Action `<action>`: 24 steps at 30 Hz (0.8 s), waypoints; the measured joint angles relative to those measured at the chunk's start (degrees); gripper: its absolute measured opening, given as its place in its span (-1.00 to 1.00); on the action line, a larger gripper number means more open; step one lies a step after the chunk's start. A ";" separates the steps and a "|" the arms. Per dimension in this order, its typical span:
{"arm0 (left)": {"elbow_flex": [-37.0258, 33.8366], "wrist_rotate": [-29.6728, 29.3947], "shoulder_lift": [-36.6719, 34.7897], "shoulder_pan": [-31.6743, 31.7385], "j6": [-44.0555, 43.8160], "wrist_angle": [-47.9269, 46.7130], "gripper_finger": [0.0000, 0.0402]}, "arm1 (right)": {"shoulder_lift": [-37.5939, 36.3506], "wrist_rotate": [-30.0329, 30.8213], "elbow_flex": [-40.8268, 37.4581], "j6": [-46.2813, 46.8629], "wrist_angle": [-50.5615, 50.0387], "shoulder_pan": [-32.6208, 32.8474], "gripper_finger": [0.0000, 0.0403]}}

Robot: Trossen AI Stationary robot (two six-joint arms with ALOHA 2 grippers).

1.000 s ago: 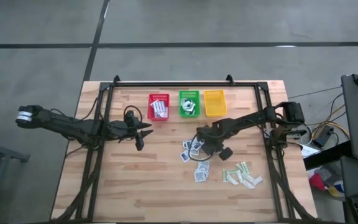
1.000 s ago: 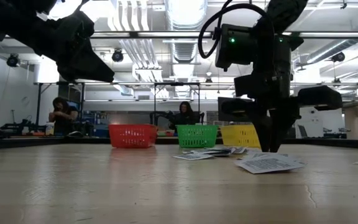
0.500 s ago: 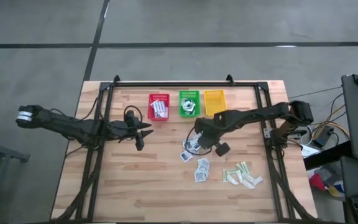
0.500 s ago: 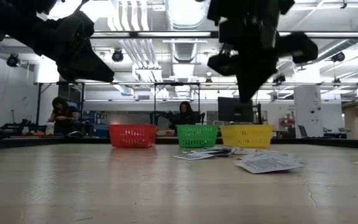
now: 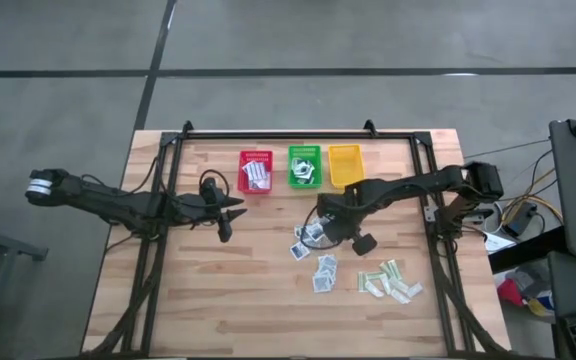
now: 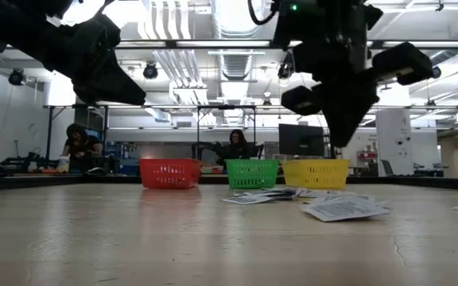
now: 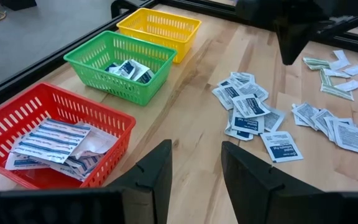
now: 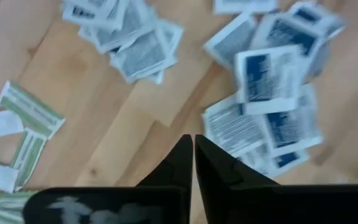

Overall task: Pick & Place First Aid Supplies
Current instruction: Put the alcohol pad into the green basket

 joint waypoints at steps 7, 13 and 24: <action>-0.01 -0.20 0.00 -0.01 0.24 -0.06 -0.34 | 2.96 -0.22 -0.33 -0.05 0.63 0.73 -0.55; -0.02 -0.24 0.00 0.00 -0.03 -0.04 -0.34 | 7.14 -0.19 0.64 -1.49 3.04 0.72 -0.26; 0.00 -0.61 0.00 -0.02 -0.16 -0.17 -0.34 | 13.84 1.71 0.91 -2.33 3.50 0.57 -0.27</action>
